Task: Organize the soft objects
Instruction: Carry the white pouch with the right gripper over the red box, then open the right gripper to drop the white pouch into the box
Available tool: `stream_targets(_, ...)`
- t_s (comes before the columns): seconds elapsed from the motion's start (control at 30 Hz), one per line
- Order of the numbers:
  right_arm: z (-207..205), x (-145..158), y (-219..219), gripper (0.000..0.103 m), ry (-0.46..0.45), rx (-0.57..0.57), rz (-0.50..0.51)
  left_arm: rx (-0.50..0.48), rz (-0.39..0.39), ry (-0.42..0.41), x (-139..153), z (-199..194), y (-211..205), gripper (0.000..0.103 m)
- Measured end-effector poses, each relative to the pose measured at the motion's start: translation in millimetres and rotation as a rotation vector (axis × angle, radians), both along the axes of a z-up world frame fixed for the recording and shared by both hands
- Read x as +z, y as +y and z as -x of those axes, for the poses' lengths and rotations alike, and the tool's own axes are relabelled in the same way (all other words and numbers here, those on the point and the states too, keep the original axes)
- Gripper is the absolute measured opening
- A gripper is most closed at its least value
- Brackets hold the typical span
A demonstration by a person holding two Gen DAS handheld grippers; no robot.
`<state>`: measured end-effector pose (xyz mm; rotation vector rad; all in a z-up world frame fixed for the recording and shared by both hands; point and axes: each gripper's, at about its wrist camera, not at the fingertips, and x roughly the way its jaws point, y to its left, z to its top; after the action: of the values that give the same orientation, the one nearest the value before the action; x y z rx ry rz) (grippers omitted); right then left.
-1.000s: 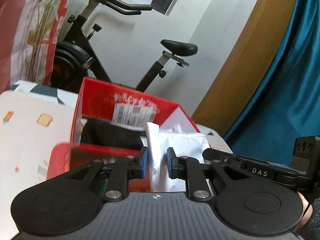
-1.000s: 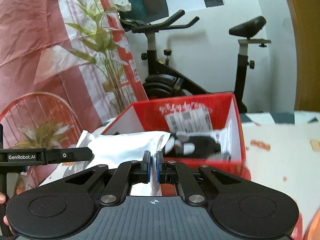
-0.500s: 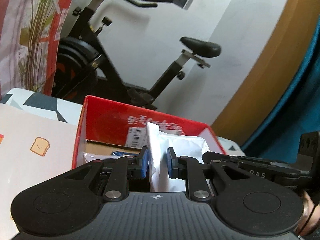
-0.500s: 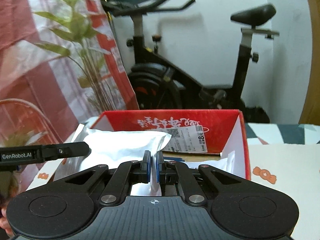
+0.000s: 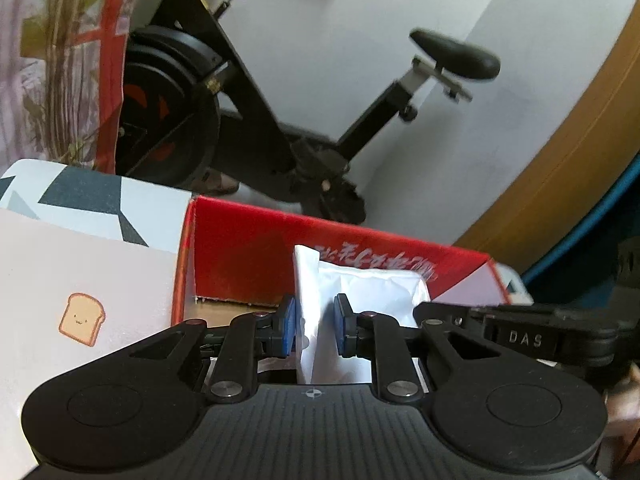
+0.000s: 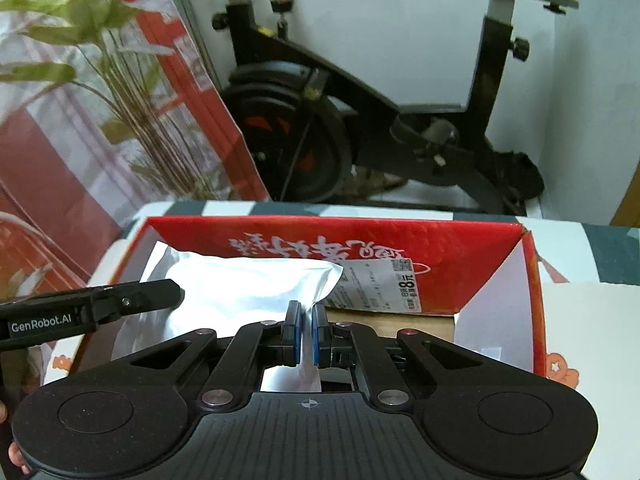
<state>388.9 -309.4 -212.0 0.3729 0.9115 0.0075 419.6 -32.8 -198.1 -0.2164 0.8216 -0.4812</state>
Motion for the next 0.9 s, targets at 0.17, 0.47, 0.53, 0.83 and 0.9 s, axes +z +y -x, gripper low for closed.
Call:
stream_targets(0.17, -9.1, -11.9, -10.7, 0.008, 0.066, -0.037, -0.022, -0.021, -0.036, 0.036, -4.7, -16.1, -6.1, 0.028)
stream_targets(0.47, 20.9, 10.8, -10.7, 0.022, 0.001, -0.091, 0.027, -0.037, -0.076, -0.074, 18.1, 16.7, -7.5, 0.039)
stream_targets(0.53, 37.0, 24.0, -2.4, 0.027, -0.05, -0.064, 0.052, -0.046, -0.094, -0.128, 27.7, 35.9, -4.8, 0.04)
stream_targets(0.83, 124.9, 62.3, 46.6, 0.038, -0.234, 0.036, 0.175, 0.007, -0.098, -0.258, 63.4, 131.1, 40.7, 0.043)
stream_targets(0.9, 142.1, 67.3, 54.7, 0.038, -0.265, 0.043, 0.181, 0.024, -0.11, -0.266, 66.8, 147.5, 50.5, 0.043)
